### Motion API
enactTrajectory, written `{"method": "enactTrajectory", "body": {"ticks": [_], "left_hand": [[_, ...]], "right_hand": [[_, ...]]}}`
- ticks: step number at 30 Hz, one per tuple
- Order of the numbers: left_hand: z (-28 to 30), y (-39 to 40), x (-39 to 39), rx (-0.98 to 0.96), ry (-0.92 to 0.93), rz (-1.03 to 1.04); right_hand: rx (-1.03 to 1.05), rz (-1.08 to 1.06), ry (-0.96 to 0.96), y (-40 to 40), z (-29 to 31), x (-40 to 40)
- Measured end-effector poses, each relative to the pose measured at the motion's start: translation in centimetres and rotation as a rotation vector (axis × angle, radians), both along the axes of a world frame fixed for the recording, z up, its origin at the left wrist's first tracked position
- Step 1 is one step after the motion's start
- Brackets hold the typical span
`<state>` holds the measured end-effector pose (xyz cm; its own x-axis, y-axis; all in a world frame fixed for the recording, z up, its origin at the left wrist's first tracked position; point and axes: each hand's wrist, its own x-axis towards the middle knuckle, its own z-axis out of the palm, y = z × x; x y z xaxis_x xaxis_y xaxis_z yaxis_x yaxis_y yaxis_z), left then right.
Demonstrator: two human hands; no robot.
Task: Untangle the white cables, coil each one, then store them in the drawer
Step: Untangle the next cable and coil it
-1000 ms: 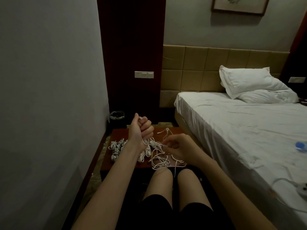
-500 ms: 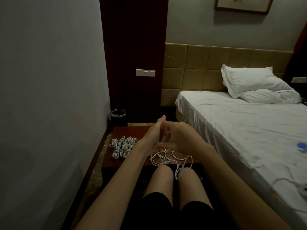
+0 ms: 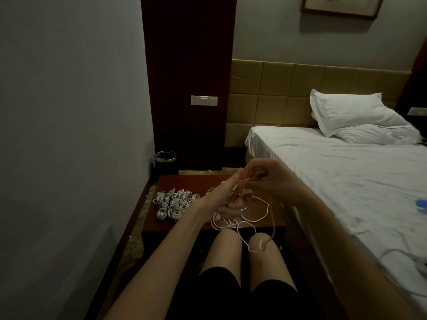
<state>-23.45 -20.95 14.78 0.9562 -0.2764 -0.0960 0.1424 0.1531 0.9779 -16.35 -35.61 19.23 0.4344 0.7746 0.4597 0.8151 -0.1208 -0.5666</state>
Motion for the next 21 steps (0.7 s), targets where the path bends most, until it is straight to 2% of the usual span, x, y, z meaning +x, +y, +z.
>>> {"method": "enactTrajectory", "body": {"ticks": [2,4,8,11,13,18,21], "left_hand": [[0.0,-0.5,0.1,-0.131,-0.006,-0.062],[-0.1,-0.6,0.0,-0.174,-0.03,-0.072],[-0.2,-0.9,-0.2,-0.146,-0.107,-0.084],[-0.1,-0.6,-0.4,-0.136,-0.136,-0.079],[-0.2,-0.2,-0.4,-0.122,-0.16,-0.086],[-0.5,-1.8,-0.6,0.062,-0.203,-0.118],[-0.2,-1.2,-0.5,-0.011,-0.214,0.0]], "right_hand": [[0.067,-0.067,0.014,0.4,-0.3,0.2],[0.147,-0.083,0.103,0.7,-0.9,0.3],[0.137,0.01,0.436,0.4,-1.7,0.4],[0.121,0.055,0.593,-0.8,-1.2,0.3],[0.147,0.016,0.556,-1.6,-0.7,0.5],[0.284,-0.082,0.243,0.0,-0.8,-0.6],[0.355,-0.141,0.186,0.6,-1.0,-0.6]]}}
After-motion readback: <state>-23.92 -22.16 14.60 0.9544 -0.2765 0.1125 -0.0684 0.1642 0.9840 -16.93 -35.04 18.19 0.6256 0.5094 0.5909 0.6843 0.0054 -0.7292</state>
